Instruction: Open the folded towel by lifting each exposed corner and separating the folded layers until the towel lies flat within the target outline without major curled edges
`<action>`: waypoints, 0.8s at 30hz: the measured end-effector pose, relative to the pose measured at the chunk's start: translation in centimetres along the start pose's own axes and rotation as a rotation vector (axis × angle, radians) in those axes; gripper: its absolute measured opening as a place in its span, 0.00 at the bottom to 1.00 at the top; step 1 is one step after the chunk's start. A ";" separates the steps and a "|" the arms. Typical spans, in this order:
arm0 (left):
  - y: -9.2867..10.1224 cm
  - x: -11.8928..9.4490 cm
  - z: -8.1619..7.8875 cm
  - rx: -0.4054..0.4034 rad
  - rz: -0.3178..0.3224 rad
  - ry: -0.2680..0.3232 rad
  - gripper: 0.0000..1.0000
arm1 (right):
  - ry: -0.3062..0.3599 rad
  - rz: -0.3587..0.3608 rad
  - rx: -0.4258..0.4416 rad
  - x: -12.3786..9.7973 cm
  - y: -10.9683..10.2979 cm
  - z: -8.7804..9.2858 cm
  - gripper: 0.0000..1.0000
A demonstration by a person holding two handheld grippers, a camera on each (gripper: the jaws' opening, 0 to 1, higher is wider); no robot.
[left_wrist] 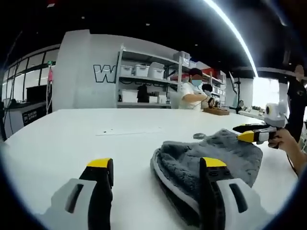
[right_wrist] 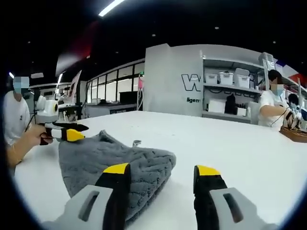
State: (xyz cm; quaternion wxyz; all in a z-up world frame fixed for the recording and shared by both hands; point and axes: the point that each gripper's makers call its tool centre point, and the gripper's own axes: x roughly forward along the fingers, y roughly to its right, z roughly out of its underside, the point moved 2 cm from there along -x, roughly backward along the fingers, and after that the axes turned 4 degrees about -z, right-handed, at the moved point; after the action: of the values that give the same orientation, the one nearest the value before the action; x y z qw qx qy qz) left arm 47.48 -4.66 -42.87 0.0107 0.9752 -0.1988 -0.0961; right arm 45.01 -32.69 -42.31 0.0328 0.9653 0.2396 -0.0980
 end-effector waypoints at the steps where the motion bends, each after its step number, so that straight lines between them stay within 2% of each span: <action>1: 0.0 0.1 0.1 -0.012 0.002 -0.001 0.71 | -0.008 -0.003 0.009 0.1 0.0 0.2 0.51; 3: 0.0 0.2 0.1 -0.067 0.010 0.007 0.67 | -0.003 -0.008 0.013 0.2 -0.1 0.1 0.50; 7: -0.3 0.5 0.4 -0.132 0.011 0.007 0.50 | -0.009 -0.007 0.015 0.3 -0.1 0.4 0.51; 14: 0.2 0.7 0.6 -0.133 0.037 0.013 0.47 | -0.015 -0.017 0.013 0.6 -0.3 0.7 0.49; 15: 0.3 0.7 0.7 -0.149 0.043 0.009 0.45 | -0.015 -0.020 0.011 0.6 -0.3 0.7 0.48; 16: 0.9 0.8 0.7 -0.192 0.080 0.015 0.43 | -0.020 -0.024 0.013 0.7 -0.4 0.8 0.48; 24: 1.2 0.9 0.7 -0.156 0.090 0.020 0.35 | -0.025 -0.033 0.012 0.8 -0.7 1.0 0.45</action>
State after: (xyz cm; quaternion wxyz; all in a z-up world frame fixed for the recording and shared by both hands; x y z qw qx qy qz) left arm 47.72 -6.14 -43.64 0.0929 0.9625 -0.2342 -0.1010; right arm 45.17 -31.85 -43.48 0.0285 0.9601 0.2547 -0.1122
